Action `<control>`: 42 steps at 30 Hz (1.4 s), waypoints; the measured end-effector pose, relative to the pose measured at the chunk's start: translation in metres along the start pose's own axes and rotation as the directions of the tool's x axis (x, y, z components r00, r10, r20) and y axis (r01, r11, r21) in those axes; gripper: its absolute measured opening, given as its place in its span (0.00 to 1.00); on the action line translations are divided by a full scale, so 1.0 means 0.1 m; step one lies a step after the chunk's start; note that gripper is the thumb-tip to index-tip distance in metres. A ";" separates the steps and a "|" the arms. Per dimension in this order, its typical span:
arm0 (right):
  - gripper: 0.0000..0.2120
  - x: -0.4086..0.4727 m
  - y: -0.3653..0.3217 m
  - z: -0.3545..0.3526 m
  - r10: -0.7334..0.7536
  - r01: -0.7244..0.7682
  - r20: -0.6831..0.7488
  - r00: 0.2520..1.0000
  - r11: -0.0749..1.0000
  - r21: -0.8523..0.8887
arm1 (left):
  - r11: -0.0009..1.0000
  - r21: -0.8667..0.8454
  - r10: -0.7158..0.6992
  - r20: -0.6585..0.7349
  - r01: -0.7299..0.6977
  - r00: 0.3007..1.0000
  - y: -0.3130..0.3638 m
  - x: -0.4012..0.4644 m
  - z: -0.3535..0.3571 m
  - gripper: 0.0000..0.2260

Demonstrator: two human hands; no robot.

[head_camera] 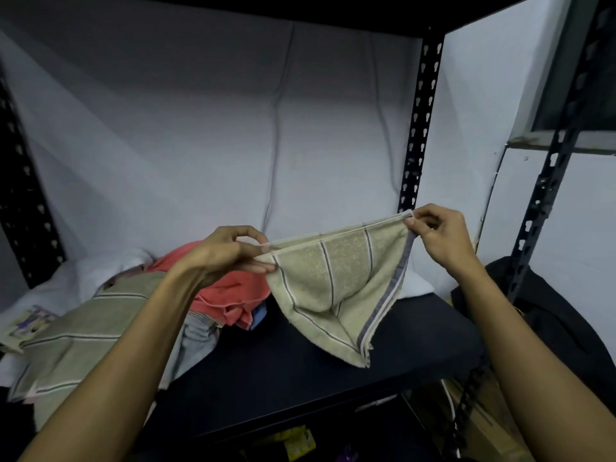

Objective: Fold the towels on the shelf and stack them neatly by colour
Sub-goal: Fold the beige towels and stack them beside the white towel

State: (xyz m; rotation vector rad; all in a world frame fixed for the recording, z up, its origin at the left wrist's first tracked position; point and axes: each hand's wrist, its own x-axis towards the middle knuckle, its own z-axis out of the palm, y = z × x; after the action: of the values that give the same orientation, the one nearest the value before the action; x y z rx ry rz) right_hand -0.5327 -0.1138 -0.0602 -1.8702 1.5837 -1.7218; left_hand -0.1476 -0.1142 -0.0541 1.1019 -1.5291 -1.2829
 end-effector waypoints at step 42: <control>0.07 -0.74 -0.12 0.89 0.180 -0.202 0.222 0.958 0.976 0.080 | 0.999 -0.047 -0.002 -0.079 -0.002 0.997 -0.46 -0.03 0.80 0.05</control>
State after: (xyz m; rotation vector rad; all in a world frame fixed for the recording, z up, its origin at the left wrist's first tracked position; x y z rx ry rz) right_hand -0.4392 -0.0996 -0.1280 -1.7238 1.5082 -1.4403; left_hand -0.2187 -0.0950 -0.1098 1.1099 -1.4338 -1.2542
